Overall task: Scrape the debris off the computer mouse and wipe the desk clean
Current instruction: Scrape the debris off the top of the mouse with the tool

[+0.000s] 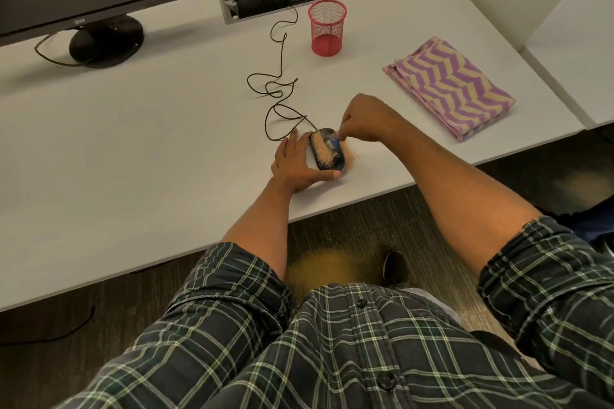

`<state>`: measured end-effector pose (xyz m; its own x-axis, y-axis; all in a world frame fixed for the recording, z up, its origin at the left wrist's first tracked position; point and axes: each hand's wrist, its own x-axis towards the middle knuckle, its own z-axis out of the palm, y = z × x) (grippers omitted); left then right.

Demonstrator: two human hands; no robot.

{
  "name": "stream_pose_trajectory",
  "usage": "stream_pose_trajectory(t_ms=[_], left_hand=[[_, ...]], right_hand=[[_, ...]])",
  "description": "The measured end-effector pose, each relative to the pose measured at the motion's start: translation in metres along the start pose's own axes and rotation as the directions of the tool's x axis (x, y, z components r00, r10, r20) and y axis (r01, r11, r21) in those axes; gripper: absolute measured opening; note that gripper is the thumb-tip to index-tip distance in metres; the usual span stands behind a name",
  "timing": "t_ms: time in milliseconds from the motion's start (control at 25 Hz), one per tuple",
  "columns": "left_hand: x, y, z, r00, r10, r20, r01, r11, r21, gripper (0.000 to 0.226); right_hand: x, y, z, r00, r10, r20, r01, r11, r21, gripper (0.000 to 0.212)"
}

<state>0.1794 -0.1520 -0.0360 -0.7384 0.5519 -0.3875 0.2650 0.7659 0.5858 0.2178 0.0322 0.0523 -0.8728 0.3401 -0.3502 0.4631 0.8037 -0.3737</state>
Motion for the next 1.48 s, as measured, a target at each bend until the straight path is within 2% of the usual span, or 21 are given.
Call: stream_pose_trajectory(t_ms=[280,440,600,720,800,920,1080,1200,1280,1480], left_hand=[[0.0,-0.001,0.0,1.0,0.003,0.001,-0.003,1.0,0.006,0.125],[0.0,0.0,0.0,1.0,0.0,-0.006,0.0,1.0,0.007,0.123],[0.0,0.0,0.0,1.0,0.0,-0.005,0.0,1.0,0.008,0.123],[0.001,-0.001,0.001,1.0,-0.001,-0.003,0.001,1.0,0.008,0.124],[0.001,-0.001,0.001,1.0,-0.003,-0.002,0.003,1.0,0.013,0.124],[0.001,-0.001,0.001,1.0,0.0,-0.005,0.0,1.0,0.004,0.124],[0.0,0.0,0.0,1.0,-0.002,-0.005,0.002,1.0,0.012,0.124],[0.0,-0.001,0.001,1.0,0.001,-0.009,-0.001,1.0,0.002,0.124],[0.0,-0.002,0.001,1.0,-0.002,-0.01,0.002,1.0,0.004,0.124],[-0.001,0.0,0.0,1.0,-0.003,-0.001,0.003,1.0,0.008,0.124]], right_hand=[[0.006,0.008,-0.005,1.0,-0.015,0.0,0.015,0.998,0.065,0.024],[0.008,0.019,0.006,0.985,0.071,-0.156,-0.058,0.994,0.092,0.021],[0.008,0.021,0.01,0.992,0.057,-0.11,-0.033,0.978,0.208,0.021],[0.007,0.022,0.012,0.981,0.071,-0.179,-0.033,0.977,0.209,0.018],[0.008,0.021,0.013,0.987,0.058,-0.151,-0.013,0.96,0.281,0.018],[0.01,0.018,0.016,0.983,0.074,-0.171,-0.034,0.975,0.221,0.017],[0.011,0.018,0.018,0.981,0.086,-0.177,-0.042,0.971,0.236,0.018],[0.01,0.016,0.019,0.968,0.095,-0.232,-0.044,0.976,0.214,0.022],[0.01,0.015,0.021,0.977,0.083,-0.197,-0.029,0.964,0.264,0.024],[0.008,0.02,0.017,0.977,0.125,-0.173,-0.08,0.966,0.247,0.016]])
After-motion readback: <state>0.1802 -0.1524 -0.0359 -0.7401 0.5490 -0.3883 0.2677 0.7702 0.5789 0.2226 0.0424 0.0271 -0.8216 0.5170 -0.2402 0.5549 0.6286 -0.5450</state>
